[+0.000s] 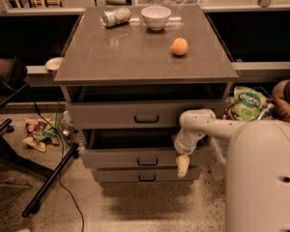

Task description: Open middle drawer

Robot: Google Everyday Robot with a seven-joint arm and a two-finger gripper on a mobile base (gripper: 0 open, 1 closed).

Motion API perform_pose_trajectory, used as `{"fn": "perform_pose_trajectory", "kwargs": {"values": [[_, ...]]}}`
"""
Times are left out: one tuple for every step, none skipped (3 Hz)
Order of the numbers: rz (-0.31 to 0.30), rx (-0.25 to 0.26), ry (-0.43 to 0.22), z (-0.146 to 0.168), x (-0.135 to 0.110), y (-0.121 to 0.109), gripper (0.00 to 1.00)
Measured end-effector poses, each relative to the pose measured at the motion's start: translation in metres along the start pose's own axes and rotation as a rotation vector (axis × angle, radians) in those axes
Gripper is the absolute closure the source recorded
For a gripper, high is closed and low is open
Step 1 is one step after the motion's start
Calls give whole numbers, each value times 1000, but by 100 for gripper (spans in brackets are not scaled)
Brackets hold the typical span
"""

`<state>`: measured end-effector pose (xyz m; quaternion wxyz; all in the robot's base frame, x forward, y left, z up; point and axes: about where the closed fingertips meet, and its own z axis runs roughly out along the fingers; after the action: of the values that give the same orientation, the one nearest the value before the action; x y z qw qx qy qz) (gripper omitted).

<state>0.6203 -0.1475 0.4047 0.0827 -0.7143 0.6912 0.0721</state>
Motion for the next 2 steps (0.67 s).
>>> {"fn": "perform_pose_trajectory", "kwargs": {"values": [[5, -31, 1, -16, -1, 22, 0], [37, -81, 16, -19, 4, 44, 10]]}}
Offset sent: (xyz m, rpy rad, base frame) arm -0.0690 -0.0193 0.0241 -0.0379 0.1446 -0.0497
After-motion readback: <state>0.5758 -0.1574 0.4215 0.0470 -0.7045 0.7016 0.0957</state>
